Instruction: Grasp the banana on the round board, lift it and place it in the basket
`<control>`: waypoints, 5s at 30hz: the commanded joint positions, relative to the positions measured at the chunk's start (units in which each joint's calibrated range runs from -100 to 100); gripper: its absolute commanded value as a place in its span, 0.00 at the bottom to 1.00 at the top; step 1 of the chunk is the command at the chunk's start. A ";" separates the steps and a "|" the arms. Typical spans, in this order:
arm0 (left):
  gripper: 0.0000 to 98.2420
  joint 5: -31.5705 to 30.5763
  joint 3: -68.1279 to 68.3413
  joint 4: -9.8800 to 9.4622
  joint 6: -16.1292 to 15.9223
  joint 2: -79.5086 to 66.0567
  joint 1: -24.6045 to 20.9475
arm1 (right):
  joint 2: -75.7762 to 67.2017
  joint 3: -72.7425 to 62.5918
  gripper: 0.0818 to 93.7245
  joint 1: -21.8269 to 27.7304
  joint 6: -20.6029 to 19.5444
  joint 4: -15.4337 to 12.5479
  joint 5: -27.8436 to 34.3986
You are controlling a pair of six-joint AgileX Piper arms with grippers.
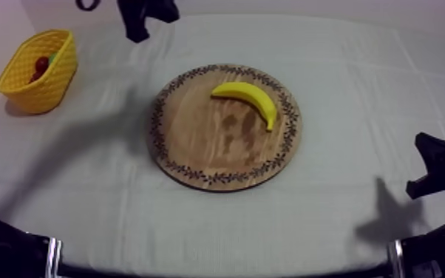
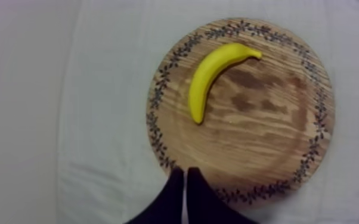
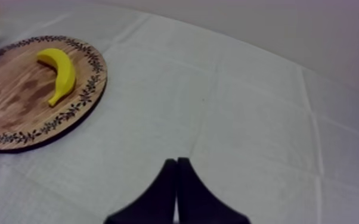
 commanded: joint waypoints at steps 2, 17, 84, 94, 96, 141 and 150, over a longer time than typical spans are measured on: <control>0.00 -0.06 -2.49 -0.64 -0.33 4.73 1.39 | 0.03 -0.03 0.00 -0.01 -0.02 0.00 0.02; 0.34 -0.38 -10.70 -3.28 0.00 19.30 6.32 | 0.03 -0.03 0.00 -0.01 -0.02 0.00 0.02; 0.06 3.44 -28.95 -3.96 2.80 41.50 5.04 | 0.03 -0.03 0.00 -0.01 -0.02 0.00 0.02; 0.06 3.62 -18.34 -3.23 6.09 19.48 -0.17 | 0.03 -0.03 0.00 -0.01 -0.02 0.00 0.02; 0.06 4.50 -17.79 -3.26 6.77 16.03 -1.78 | 0.03 -0.03 0.00 -0.01 -0.02 0.00 0.02; 0.05 10.55 -7.86 -6.88 17.24 -3.37 -27.53 | 0.03 -0.03 0.00 -0.01 -0.02 0.00 0.02; 0.05 10.80 -11.04 -7.43 17.07 8.42 -31.65 | 0.03 -0.03 0.00 -0.01 0.00 0.00 0.02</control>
